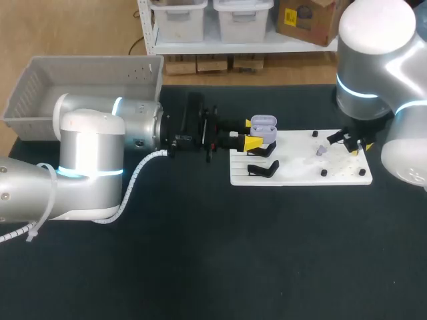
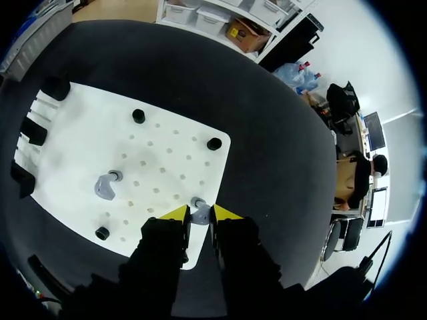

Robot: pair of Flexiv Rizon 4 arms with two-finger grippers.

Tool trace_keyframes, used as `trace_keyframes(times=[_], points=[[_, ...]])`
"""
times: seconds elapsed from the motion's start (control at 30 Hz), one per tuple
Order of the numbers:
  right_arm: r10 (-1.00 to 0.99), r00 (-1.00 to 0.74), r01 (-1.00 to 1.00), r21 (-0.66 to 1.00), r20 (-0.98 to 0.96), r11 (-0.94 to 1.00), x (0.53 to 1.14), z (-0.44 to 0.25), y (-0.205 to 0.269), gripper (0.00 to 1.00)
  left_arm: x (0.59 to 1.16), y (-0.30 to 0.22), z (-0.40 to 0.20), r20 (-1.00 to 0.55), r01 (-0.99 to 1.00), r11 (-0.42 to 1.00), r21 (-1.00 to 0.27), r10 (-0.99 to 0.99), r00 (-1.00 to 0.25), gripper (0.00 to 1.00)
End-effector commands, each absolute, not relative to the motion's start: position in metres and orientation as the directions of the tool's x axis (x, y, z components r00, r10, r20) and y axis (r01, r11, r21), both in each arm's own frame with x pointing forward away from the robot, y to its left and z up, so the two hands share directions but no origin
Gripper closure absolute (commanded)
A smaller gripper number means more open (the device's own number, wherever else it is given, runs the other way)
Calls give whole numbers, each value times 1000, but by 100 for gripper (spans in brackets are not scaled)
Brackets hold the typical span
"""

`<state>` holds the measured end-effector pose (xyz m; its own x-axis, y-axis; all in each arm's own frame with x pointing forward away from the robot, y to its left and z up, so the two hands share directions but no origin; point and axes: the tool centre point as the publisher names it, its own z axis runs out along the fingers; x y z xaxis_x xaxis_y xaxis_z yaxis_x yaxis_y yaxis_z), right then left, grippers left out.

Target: Pick up each earbud case from the left stands, insert the matching earbuds, close the lid, and place the case in the box.

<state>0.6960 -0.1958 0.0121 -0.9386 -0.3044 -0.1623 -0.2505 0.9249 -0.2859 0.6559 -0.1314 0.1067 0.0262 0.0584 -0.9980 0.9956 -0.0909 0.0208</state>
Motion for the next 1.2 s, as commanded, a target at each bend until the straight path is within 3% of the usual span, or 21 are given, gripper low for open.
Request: trace_keyframes(times=[0.03, 0.3, 0.6, 0.93, 1.2], points=[[-302, -937, -245, -284, -177, 927, 685, 24, -195, 100, 655, -131, 106, -998, 996, -87, 24, 56, 29, 100], [-256, -934, -197, -239, -248, 951, 661, 82, -180, 100, 655, -131, 106, -998, 996, -87, 24, 56, 29, 100], [-208, -944, -178, -135, -256, 975, 622, 138, -122, 100, 655, -131, 106, -998, 996, -87, 24, 56, 29, 100], [-160, -959, -146, -80, -233, 986, 592, 142, -65, 100, 655, -131, 106, -998, 996, -87, 24, 56, 29, 100], [-160, -959, -146, -80, -233, 986, 592, 142, -65, 100, 655, -131, 106, -998, 996, -87, 24, 56, 29, 100]])
